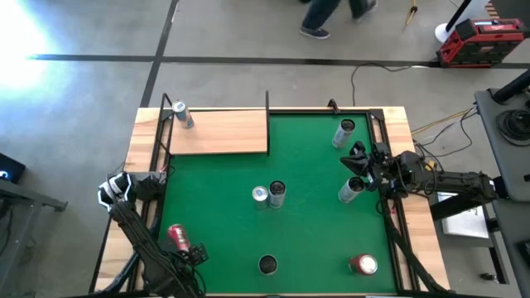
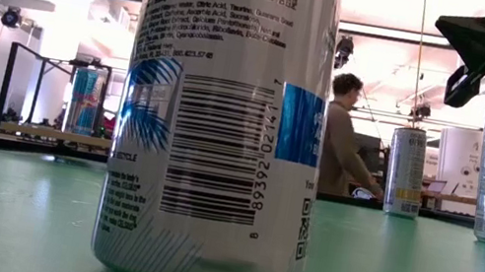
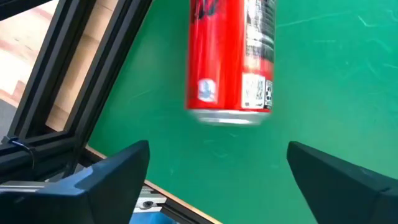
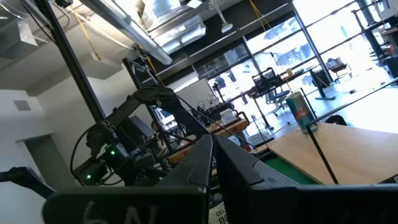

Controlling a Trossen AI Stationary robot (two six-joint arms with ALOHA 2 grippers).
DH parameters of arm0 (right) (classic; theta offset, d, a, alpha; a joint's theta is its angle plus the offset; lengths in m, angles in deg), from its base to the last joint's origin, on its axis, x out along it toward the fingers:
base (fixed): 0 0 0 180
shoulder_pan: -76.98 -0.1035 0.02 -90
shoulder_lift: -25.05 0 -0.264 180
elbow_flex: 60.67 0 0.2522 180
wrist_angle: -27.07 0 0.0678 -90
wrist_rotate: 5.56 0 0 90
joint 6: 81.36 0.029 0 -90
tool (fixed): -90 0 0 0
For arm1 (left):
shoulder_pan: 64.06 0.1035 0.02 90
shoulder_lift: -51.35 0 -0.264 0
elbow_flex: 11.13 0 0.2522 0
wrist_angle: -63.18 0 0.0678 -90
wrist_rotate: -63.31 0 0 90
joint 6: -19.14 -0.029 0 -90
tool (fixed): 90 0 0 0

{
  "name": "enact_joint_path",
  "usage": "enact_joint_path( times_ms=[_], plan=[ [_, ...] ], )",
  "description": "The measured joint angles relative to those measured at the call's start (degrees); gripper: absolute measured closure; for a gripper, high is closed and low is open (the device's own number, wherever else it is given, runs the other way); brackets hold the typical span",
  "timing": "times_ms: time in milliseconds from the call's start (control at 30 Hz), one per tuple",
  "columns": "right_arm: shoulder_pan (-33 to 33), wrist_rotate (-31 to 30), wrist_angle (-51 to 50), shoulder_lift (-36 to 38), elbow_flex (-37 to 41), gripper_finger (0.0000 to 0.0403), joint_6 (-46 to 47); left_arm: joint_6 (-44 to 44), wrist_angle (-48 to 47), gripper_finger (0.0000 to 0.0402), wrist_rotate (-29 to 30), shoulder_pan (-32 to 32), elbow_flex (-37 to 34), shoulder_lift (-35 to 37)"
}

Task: Place canned beverage on shelf
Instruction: Put the left red soda can on the shelf

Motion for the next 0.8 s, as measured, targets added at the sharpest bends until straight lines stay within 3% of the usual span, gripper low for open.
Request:
enact_joint_path(
  times_ms=[200,333,500,800],
  plan=[
    [0.00,0.01,0.00,-0.01,0.01,0.0390,0.00,1.51,-1.45,0.0005,0.04,0.17,-0.02,-0.67],
    [-0.01,0.02,0.00,-0.01,0.00,0.0390,0.00,4.92,-6.54,0.0003,0.15,1.57,-0.09,-1.68],
    [-0.02,0.00,0.00,0.00,0.00,0.0390,0.01,5.50,-6.35,0.0004,0.40,4.31,-1.85,-1.03],
    [-0.02,0.01,-0.01,-0.02,0.00,0.0390,0.02,3.51,-2.72,0.0004,0.62,8.96,-12.39,5.35]
  ],
)
